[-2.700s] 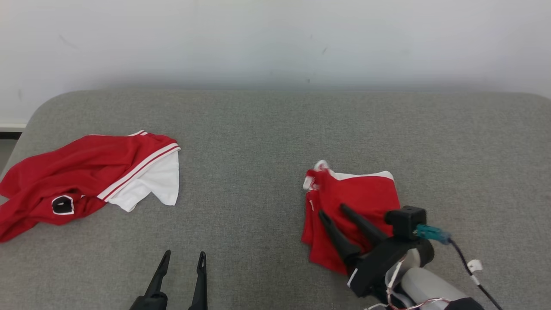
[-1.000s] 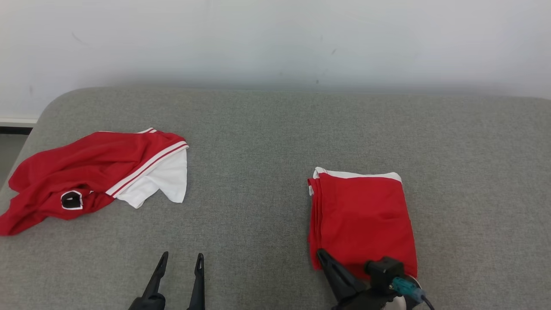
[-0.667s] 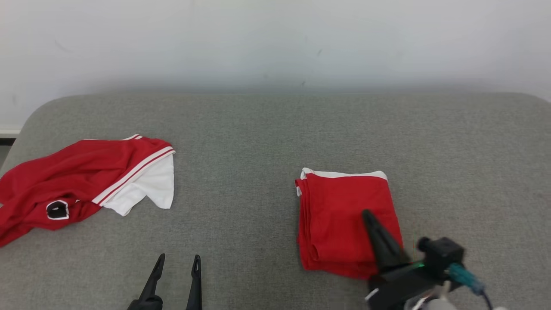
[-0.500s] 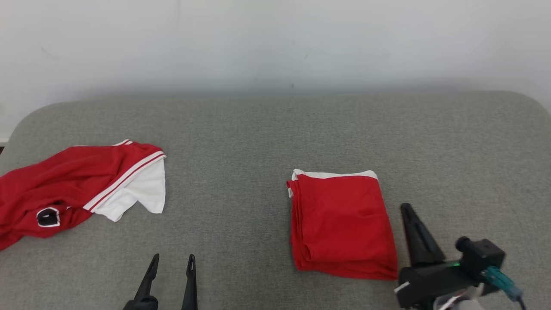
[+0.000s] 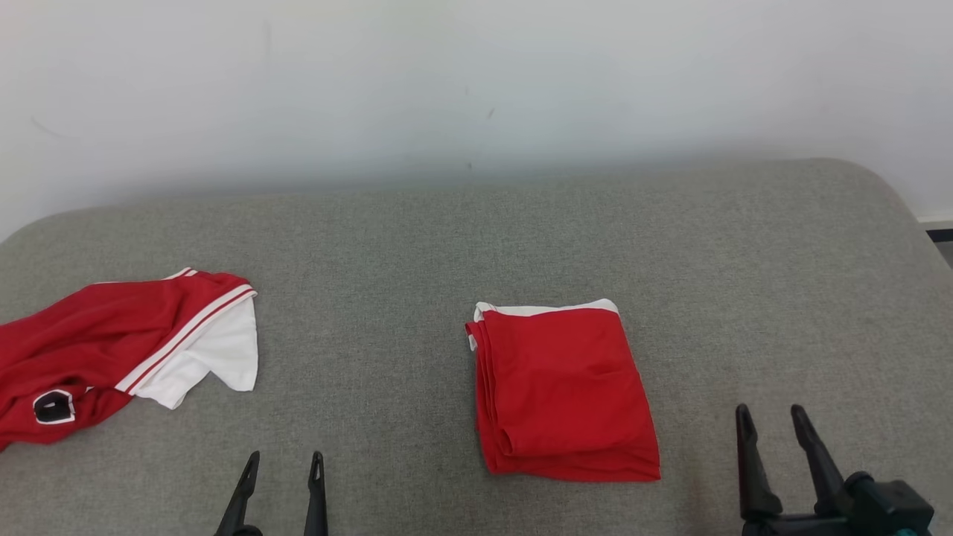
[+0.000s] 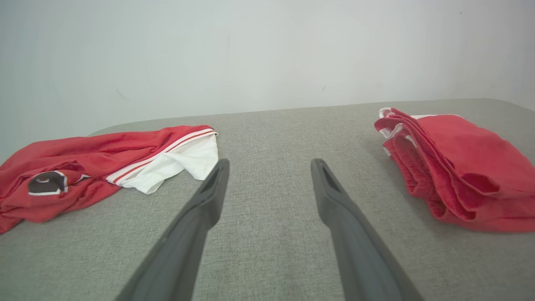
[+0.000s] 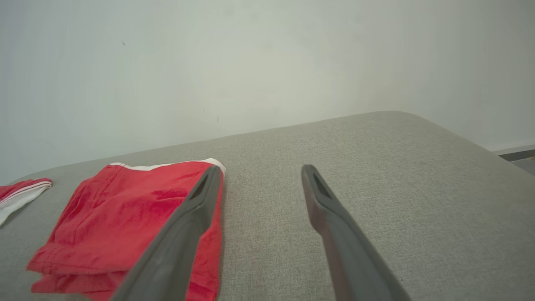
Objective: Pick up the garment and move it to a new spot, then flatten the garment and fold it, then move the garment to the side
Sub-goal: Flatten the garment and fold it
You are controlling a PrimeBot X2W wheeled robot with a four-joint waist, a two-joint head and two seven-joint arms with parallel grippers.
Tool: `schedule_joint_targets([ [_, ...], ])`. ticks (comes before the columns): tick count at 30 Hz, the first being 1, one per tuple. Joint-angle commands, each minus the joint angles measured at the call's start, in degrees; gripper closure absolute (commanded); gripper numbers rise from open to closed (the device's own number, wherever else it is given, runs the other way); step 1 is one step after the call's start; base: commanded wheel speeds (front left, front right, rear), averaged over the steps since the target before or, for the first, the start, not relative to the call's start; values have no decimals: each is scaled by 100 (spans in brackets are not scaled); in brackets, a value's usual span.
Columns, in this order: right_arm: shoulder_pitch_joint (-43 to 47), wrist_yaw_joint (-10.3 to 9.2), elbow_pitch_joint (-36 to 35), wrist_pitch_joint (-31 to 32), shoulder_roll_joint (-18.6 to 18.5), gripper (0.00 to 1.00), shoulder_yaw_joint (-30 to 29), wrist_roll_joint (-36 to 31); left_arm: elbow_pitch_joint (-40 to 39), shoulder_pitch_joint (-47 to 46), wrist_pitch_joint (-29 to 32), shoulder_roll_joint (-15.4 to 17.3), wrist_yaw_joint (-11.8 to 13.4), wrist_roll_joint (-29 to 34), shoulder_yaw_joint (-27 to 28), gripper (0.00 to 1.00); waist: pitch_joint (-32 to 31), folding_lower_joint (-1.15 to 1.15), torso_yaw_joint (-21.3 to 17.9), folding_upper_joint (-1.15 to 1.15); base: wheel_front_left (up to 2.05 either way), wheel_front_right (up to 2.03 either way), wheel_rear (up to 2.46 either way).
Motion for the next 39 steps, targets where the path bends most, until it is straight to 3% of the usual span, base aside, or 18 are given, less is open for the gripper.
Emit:
schedule_joint_targets([
  [1,94,-11,-31,-1,88,0,13,21,-26,66,-19,0,50,61,22,0,-15,0,-13,0,0,0,0],
  [8,222,-11,-60,-1,181,0,337,-192,-151,174,-19,0,202,106,142,0,-54,0,-43,0,0,0,0],
  [39,270,-11,187,-1,209,0,414,-301,-145,337,-19,0,4,83,280,0,-37,0,136,0,0,0,0],
])
